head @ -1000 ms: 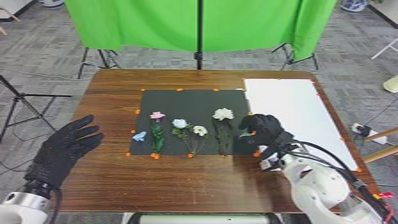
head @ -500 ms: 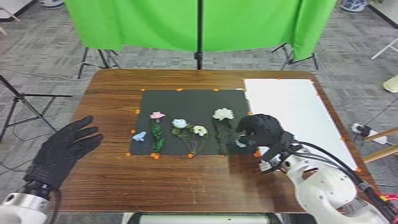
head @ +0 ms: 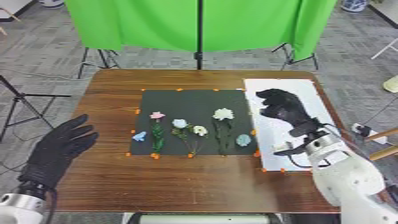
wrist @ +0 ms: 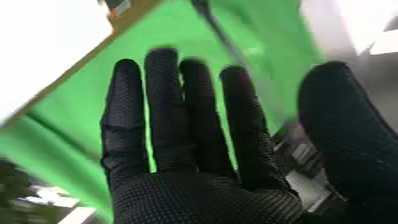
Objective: Arrange flowers
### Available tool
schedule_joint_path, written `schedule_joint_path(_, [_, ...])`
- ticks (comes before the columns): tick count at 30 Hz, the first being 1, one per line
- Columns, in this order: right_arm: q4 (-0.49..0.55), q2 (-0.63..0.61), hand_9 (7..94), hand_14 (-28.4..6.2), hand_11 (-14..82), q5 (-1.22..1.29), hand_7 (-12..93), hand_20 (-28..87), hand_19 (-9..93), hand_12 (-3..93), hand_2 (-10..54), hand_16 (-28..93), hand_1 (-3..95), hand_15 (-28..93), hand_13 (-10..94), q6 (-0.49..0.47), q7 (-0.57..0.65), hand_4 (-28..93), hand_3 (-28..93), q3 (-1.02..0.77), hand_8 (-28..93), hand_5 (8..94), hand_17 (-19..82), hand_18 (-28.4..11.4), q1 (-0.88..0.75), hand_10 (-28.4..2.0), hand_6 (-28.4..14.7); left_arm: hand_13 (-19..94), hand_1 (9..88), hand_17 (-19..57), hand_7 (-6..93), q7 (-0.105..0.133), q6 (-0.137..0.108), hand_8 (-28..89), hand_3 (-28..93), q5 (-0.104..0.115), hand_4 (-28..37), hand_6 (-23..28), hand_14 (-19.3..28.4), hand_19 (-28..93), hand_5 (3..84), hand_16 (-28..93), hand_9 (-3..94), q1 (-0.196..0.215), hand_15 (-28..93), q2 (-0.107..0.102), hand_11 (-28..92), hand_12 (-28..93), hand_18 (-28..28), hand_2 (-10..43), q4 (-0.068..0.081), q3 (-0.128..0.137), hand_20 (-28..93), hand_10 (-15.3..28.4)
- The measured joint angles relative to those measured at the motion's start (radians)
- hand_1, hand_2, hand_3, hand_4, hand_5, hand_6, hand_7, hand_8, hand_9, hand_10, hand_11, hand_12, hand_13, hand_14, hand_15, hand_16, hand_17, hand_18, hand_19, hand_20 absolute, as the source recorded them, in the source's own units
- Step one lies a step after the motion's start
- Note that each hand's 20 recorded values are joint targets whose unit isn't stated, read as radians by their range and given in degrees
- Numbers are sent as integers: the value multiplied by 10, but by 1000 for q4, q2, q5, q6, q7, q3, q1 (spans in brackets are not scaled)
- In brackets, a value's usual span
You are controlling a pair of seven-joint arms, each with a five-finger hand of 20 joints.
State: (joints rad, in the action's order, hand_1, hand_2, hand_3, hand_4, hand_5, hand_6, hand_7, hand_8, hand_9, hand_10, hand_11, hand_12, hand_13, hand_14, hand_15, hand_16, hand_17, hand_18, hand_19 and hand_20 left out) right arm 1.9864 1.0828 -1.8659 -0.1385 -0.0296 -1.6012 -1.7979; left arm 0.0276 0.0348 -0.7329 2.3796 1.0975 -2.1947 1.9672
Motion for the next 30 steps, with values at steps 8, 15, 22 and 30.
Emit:
schedule_joint_path(8, [21, 121, 259, -116, 25, 313, 76, 207, 356, 226, -57, 368, 102, -11, 197, -319, 122, -279, 822, -292, -94, 260, 6, -200, -13, -109, -38, 124, 251, -124, 298, 36, -31, -152, 698, 4, -273, 6, 113, 431, 217, 28, 164, 14, 283, 12, 268, 147, 226, -24, -26, 2, 65, 95])
schedule_joint_path(15, [42, 174, 211, -114, -27, 694, 48, 166, 317, 234, -46, 387, 89, -80, 142, -283, 165, -281, 803, -315, -78, 213, -58, -197, -110, -99, -43, 77, 236, -173, 250, 100, -75, -134, 677, 62, -282, -7, 89, 377, 155, 80, 108, 31, 133, 11, 174, 170, 219, -34, -51, -3, 62, 68])
schedule_joint_path(22, [114, 306, 210, -112, -29, 846, 49, 153, 322, 242, -48, 402, 89, -95, 142, -312, 188, -277, 807, -342, -73, 213, -73, -198, -190, -100, -46, 75, 229, -182, 250, 147, -124, -131, 681, 87, -283, -8, 90, 365, 148, 103, 101, 9, 96, 11, 141, 196, 218, -43, -51, -52, 59, 63])
schedule_joint_path(30, [119, 392, 231, -111, -15, 704, 70, 157, 348, 251, -54, 414, 94, -78, 171, -267, 135, -276, 815, -308, -77, 234, -73, -210, -224, -105, -47, 90, 236, -176, 256, 147, -107, -134, 690, 78, -282, -7, 92, 368, 164, 108, 116, -17, 109, 15, 148, 203, 213, -46, -40, -72, 60, 69])
